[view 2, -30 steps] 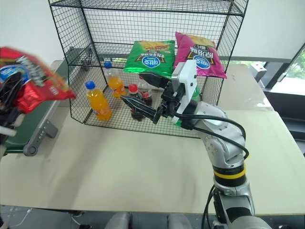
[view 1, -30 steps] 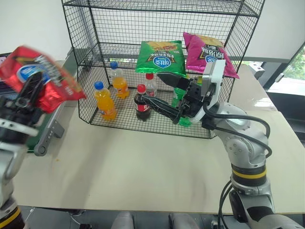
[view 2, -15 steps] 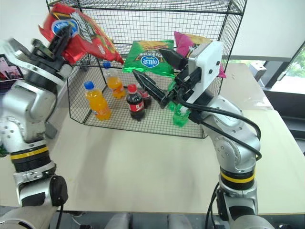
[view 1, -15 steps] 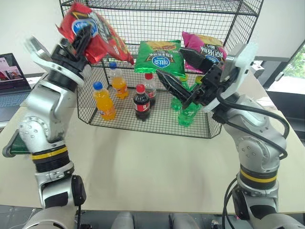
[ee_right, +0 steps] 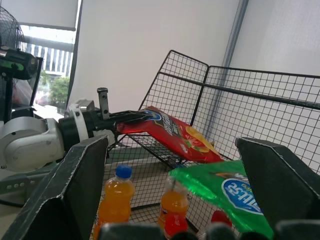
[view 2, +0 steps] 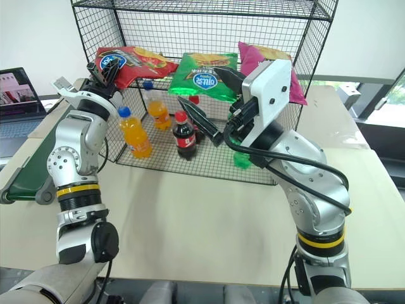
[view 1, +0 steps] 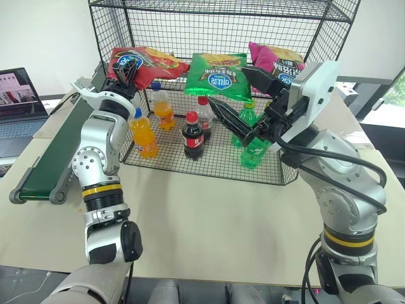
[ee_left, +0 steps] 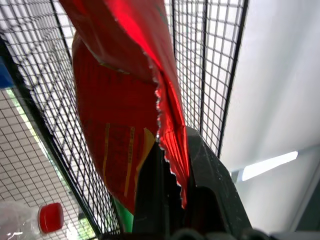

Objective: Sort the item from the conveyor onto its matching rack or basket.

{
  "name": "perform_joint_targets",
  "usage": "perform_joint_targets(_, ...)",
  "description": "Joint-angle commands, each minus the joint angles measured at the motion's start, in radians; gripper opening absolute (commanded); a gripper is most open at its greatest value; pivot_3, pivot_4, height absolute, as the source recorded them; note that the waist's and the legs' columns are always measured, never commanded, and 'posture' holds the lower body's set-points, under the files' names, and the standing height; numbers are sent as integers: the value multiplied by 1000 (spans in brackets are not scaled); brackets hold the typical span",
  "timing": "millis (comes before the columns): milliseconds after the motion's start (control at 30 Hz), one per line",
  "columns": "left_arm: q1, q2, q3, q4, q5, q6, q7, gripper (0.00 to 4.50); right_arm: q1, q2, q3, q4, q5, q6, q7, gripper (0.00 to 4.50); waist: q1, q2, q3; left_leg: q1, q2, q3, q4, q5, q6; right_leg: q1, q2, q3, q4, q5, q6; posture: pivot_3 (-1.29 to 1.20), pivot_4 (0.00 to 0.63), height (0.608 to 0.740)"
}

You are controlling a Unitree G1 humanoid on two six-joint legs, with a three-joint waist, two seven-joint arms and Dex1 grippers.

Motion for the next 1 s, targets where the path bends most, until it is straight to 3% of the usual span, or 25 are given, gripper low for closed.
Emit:
perform_joint_targets(33, -62, -36, 15, 6, 68, -59, 1, 46, -23, 9, 0, -22, -13, -19, -6, 4500, 0, 0, 0, 0, 0, 0, 0, 0, 0, 0, 0, 0, 0, 0, 0, 0, 150, 740)
perform_joint_targets(367, -169, -133, 40, 132, 227, -148, -23, 46, -46, 16, 9, 6, -36, -26, 17, 4500, 2, 0, 0, -3, -1, -1, 1, 1, 1, 1, -1, 0, -7, 3, 2, 0, 150, 740)
perform_joint_targets(467, -164, -145, 46, 103, 237, -135, -23, 733, -45, 18, 10, 7, -38, -25, 18, 4500, 2, 0, 0, -3, -1, -1, 0, 1, 1, 1, -1, 0, -7, 3, 2, 0, 150, 740)
perform_joint_targets(767, 5, -130, 39, -226, 120, 13, 117, 4472, -30, 24, 0, 21, -35, -33, 38, 4500, 0, 0, 0, -2, -1, -1, 0, 1, 1, 1, -1, 0, -6, 3, 2, 0, 150, 740)
perform_joint_targets(900, 148, -26, 41, -375, -21, 140, 171, 4490, -15, 31, -9, 34, -27, -52, 53, 4500, -1, 0, 0, -2, -1, -2, 1, 2, 2, 1, -1, 0, -5, 3, 2, 0, 150, 740)
perform_joint_targets(1000, 297, 149, 7, -482, -121, 313, 93, 4490, 48, 21, -5, 9, -26, -77, 87, 4500, -7, 0, 0, -2, -1, -2, 0, 1, 2, 1, -1, 0, -5, 3, 2, 0, 150, 740)
